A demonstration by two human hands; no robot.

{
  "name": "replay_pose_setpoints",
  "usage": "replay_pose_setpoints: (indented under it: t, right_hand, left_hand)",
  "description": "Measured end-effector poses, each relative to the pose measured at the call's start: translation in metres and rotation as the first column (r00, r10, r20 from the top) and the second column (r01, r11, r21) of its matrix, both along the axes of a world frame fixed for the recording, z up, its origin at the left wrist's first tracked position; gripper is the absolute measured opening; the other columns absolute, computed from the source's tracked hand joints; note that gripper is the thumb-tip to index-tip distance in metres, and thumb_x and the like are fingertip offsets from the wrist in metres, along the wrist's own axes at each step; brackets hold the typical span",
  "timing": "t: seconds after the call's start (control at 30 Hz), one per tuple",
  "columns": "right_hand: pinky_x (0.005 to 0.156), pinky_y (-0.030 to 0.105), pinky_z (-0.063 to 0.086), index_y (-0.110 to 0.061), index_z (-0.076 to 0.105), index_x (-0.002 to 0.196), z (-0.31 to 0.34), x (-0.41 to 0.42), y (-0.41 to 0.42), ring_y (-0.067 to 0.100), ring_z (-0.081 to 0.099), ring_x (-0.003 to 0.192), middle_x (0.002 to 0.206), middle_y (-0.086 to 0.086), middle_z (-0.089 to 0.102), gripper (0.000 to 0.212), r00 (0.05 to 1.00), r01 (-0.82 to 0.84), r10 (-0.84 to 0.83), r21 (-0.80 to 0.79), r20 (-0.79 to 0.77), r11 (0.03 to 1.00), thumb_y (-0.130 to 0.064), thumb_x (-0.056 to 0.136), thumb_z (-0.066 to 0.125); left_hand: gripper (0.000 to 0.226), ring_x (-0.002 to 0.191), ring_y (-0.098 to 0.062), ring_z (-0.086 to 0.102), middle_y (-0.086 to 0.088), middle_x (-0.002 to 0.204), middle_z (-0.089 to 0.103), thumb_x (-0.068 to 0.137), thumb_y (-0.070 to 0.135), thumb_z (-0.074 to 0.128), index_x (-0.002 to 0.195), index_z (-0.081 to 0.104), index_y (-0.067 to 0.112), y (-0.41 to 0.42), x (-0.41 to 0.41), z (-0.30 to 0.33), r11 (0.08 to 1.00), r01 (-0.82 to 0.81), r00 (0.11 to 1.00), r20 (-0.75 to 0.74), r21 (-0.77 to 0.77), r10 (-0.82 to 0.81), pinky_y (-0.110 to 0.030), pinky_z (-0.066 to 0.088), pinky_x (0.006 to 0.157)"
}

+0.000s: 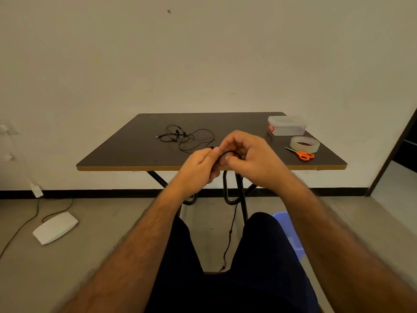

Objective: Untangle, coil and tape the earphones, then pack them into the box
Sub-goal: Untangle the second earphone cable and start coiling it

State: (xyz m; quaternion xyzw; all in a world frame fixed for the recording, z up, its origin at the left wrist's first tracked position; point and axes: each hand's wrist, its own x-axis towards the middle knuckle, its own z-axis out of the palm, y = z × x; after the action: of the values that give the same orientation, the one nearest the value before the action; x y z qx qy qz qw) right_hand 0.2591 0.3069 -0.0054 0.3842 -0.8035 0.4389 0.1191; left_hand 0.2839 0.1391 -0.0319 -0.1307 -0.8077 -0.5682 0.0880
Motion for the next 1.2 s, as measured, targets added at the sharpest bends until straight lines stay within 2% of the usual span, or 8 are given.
replay_pose_setpoints:
  t: [0.1,0.17,0.33,0.5,0.7,0.8,1.0,1.2]
  right_hand:
    - [0.068,0.047,0.054,-0.012,0.066,0.094,0.006,-0.008,0.002,0.032,0.063,0.073,0.083,0.012,0.067,0.014,1.0,0.0,-0.001,-0.072,-0.01,0.997,0.0,0.089,0.06]
    - [0.065,0.041,0.056,-0.012,0.067,0.093,0.008,-0.012,0.002,0.029,0.063,0.071,0.084,0.012,0.067,0.011,1.0,-0.022,0.022,-0.12,-0.004,0.993,-0.002,0.09,0.064]
    - [0.066,0.027,0.057,-0.01,0.07,0.092,0.0,-0.015,-0.002,0.014,0.067,0.07,0.078,0.004,0.07,0.01,0.992,-0.069,0.095,-0.272,0.083,0.96,-0.001,0.09,0.065]
    - [0.067,0.037,0.056,-0.005,0.069,0.096,-0.018,-0.018,-0.005,0.029,0.064,0.075,0.086,0.025,0.068,0.009,0.974,-0.065,0.135,-0.345,0.181,0.936,-0.004,0.095,0.059]
    - [0.059,0.033,0.054,0.005,0.063,0.104,-0.047,-0.013,-0.011,0.032,0.058,0.069,0.086,0.034,0.061,0.016,0.921,-0.079,0.207,-0.364,0.329,0.928,-0.006,0.099,0.053]
    - [0.061,0.034,0.052,0.007,0.062,0.102,-0.057,-0.004,-0.015,0.03,0.057,0.064,0.078,0.024,0.062,0.02,0.877,-0.106,0.258,-0.36,0.406,0.927,-0.011,0.1,0.052]
    - [0.064,0.03,0.056,-0.01,0.067,0.107,-0.065,0.012,-0.018,0.018,0.064,0.064,0.075,0.002,0.068,0.018,0.803,-0.17,0.28,-0.249,0.526,0.954,-0.012,0.101,0.05]
    - [0.067,0.027,0.057,-0.012,0.065,0.117,-0.055,0.022,-0.016,0.015,0.064,0.063,0.069,0.0,0.066,0.022,0.821,-0.201,0.244,-0.137,0.516,0.97,-0.01,0.098,0.055]
  left_hand:
    - [0.04,0.046,-0.007,0.023,0.006,0.056,0.034,0.107,0.039,0.029,0.079,0.047,0.017,0.0,0.005,0.001,0.966,0.136,0.972,0.161,0.219,-0.174,-0.021,0.017,0.042]
    - [0.041,0.048,-0.007,0.019,0.006,0.058,0.029,0.105,0.043,0.029,0.075,0.044,0.019,0.001,0.006,0.001,0.927,0.184,0.946,0.196,0.326,-0.257,-0.022,0.013,0.043]
    - [0.04,0.045,-0.005,0.016,0.007,0.057,0.025,0.094,0.053,0.035,0.071,0.041,0.021,0.009,0.011,0.004,0.791,0.303,0.851,0.223,0.532,-0.475,-0.017,0.015,0.038]
    - [0.038,0.043,-0.004,0.019,0.008,0.055,0.028,0.096,0.049,0.035,0.07,0.043,0.022,0.013,0.014,0.01,0.703,0.328,0.832,0.16,0.632,-0.532,-0.017,0.016,0.038]
    - [0.039,0.043,-0.005,0.021,0.006,0.057,0.029,0.102,0.044,0.031,0.074,0.044,0.019,0.014,0.016,0.02,0.672,0.292,0.876,0.091,0.681,-0.473,-0.018,0.016,0.039]
    - [0.039,0.042,-0.005,0.025,0.005,0.057,0.03,0.103,0.042,0.03,0.076,0.045,0.018,0.015,0.016,0.024,0.665,0.275,0.907,0.042,0.695,-0.419,-0.019,0.019,0.039]
    - [0.039,0.044,-0.01,0.037,0.005,0.056,0.041,0.107,0.039,0.028,0.081,0.048,0.017,0.013,0.012,0.028,0.766,0.093,0.995,-0.033,0.636,-0.094,-0.023,0.034,0.042]
    - [0.038,0.047,-0.011,0.048,0.007,0.056,0.051,0.108,0.035,0.028,0.083,0.049,0.015,0.004,0.006,0.025,0.852,-0.044,0.987,-0.109,0.522,0.117,-0.025,0.045,0.045]
